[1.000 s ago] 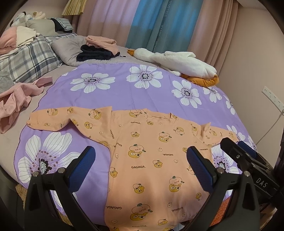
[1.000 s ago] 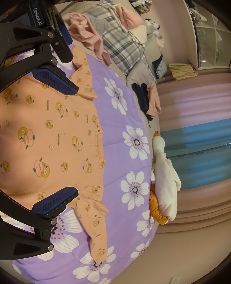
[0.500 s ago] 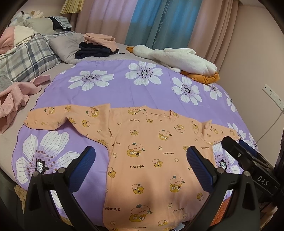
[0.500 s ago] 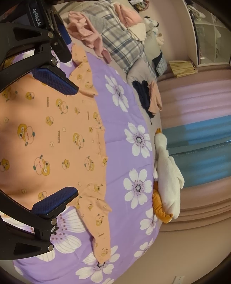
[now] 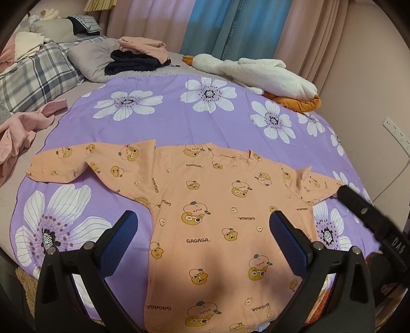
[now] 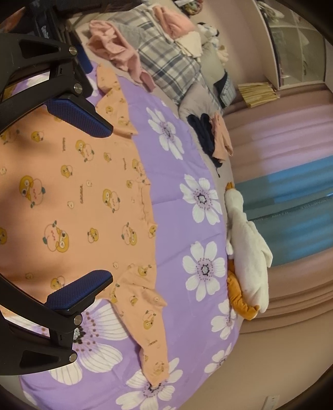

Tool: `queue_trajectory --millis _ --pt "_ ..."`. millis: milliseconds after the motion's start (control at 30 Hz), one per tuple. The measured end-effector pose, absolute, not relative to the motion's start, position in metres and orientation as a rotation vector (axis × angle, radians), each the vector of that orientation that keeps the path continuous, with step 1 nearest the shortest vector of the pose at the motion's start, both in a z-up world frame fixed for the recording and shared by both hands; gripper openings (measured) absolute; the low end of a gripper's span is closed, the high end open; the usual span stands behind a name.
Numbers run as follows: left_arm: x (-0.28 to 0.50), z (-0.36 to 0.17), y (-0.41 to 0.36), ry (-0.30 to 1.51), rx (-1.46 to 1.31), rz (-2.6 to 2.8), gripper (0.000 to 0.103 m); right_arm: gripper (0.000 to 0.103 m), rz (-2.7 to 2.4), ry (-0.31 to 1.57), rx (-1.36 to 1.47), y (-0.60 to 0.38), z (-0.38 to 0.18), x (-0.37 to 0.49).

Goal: Fold small clothes
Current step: 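Grasp the peach sleeve cuff with the right gripper and lift it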

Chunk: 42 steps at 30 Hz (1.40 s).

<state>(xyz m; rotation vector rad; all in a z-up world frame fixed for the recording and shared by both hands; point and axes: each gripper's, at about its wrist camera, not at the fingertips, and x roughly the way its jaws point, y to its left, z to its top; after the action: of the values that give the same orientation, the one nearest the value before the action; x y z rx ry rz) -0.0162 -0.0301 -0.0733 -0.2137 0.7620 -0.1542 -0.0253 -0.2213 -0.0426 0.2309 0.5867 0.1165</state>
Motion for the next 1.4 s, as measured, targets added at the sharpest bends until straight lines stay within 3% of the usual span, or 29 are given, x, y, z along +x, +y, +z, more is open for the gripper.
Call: queue_trajectory --millis 367,633,733,867,1067,1133,1400 --pt "0.023 -0.094 -0.035 0.814 -0.274 -0.188 0.099 0.101 -0.02 0.56 0.425 -0.34 -0.038 0.013" --pt "0.052 -0.119 -0.045 0.883 -0.285 -0.185 0.085 0.07 -0.28 0.653 0.729 -0.479 -0.097 0.039" --pt "0.058 -0.127 -0.048 0.911 -0.275 -0.181 0.084 0.063 -0.369 0.692 0.839 -0.523 -0.123 0.047" --pt "0.065 -0.135 -0.052 0.931 -0.271 -0.184 0.084 0.056 -0.432 0.701 0.89 -0.551 -0.142 0.064" --pt "0.071 -0.139 -0.057 0.94 -0.261 -0.175 0.082 0.037 -0.421 0.71 0.92 -0.567 -0.164 0.092" --pt "0.072 -0.139 -0.056 0.942 -0.27 -0.17 0.08 0.007 -0.459 0.698 0.902 -0.57 -0.167 0.093" --pt "0.073 -0.138 -0.052 0.94 -0.282 -0.156 0.077 0.005 -0.497 0.533 0.838 -0.572 -0.123 0.057"
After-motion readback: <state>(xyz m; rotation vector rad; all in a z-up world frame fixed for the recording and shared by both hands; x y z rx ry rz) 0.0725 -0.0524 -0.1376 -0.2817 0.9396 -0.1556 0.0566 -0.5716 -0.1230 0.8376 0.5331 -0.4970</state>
